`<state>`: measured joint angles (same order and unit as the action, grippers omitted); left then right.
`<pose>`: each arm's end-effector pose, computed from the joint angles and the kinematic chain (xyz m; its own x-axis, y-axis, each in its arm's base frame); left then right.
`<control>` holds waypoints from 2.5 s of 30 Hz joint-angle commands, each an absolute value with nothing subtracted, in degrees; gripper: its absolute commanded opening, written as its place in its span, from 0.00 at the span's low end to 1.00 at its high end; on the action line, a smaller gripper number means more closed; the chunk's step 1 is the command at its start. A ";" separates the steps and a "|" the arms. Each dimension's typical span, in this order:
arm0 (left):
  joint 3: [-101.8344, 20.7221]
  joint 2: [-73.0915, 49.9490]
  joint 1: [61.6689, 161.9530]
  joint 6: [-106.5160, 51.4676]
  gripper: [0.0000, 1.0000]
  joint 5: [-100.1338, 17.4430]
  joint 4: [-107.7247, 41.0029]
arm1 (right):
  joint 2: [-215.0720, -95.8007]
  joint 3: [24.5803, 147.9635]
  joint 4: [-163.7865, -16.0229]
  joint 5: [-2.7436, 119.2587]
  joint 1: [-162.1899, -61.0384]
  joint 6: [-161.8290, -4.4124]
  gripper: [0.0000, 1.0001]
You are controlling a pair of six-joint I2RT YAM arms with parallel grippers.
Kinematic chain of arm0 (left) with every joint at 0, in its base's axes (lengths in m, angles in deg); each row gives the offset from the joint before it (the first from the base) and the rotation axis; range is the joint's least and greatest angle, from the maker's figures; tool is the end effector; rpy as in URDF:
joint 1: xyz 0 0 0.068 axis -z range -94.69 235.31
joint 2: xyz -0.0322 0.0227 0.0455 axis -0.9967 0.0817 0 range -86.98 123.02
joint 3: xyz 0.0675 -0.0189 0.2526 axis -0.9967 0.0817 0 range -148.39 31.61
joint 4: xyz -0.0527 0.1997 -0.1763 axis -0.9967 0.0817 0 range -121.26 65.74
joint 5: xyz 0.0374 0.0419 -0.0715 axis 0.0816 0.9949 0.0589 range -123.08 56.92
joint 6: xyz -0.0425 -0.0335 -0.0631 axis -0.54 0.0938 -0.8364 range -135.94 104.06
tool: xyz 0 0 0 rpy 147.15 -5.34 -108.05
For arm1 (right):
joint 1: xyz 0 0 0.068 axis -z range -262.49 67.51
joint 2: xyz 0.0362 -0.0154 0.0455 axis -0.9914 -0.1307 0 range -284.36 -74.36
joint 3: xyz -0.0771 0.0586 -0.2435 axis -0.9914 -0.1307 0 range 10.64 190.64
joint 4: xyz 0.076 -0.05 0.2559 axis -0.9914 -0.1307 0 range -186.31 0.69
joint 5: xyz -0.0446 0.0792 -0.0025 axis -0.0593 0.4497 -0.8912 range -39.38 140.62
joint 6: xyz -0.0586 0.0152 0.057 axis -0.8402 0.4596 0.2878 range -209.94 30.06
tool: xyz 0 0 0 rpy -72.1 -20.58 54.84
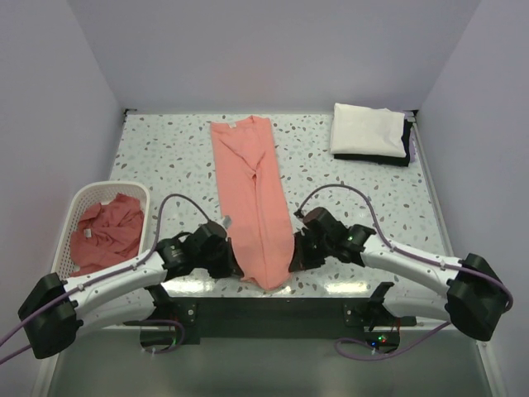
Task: Fold and stack the t-shirts
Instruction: Fold the tshirt
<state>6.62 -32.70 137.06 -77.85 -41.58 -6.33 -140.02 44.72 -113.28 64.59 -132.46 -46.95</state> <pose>0.1217 -0.1715 0.1279 -0.9689 -0.1804 -0.1696 -0.0521 0.8183 -0.5724 0.1453 0.2003 0.1418 -0.9546 -0.1076 -0.2779 -0.2461 0.8106 0.5314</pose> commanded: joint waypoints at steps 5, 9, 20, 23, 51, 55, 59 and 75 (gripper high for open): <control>-4.67 -26.52 126.11 -67.20 0.00 -39.25 -9.10 | -149.13 58.60 -110.59 61.96 -125.22 -52.49 0.00; -9.24 -21.25 122.58 -65.08 0.00 -38.09 -11.56 | -155.99 64.93 -107.70 61.60 -122.05 -53.20 0.00; -18.48 -5.87 111.60 -67.18 0.00 -34.41 -19.57 | -178.04 85.07 -105.48 57.48 -116.59 -51.35 0.00; -21.73 -1.73 109.05 -67.01 0.00 -34.40 -20.01 | -183.14 91.66 -107.32 57.12 -115.45 -51.61 0.00; -32.63 12.16 98.67 -66.66 0.00 -39.32 -23.79 | -197.05 109.42 -107.24 65.56 -106.04 -51.88 0.00; -33.07 12.60 97.79 -66.66 0.00 -39.15 -23.61 | -199.15 112.41 -107.85 65.73 -105.95 -51.53 0.00; -34.65 15.31 96.91 -65.61 0.00 -40.20 -24.84 | -201.53 115.05 -108.65 65.38 -105.78 -51.00 0.00; -38.53 16.04 92.52 -58.49 0.64 -43.98 -27.13 | -200.13 115.32 -107.67 66.35 -102.09 -51.87 0.51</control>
<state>-36.74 20.74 93.76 -61.07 -43.56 -24.51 -205.31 113.90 -108.16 65.73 -102.87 -50.54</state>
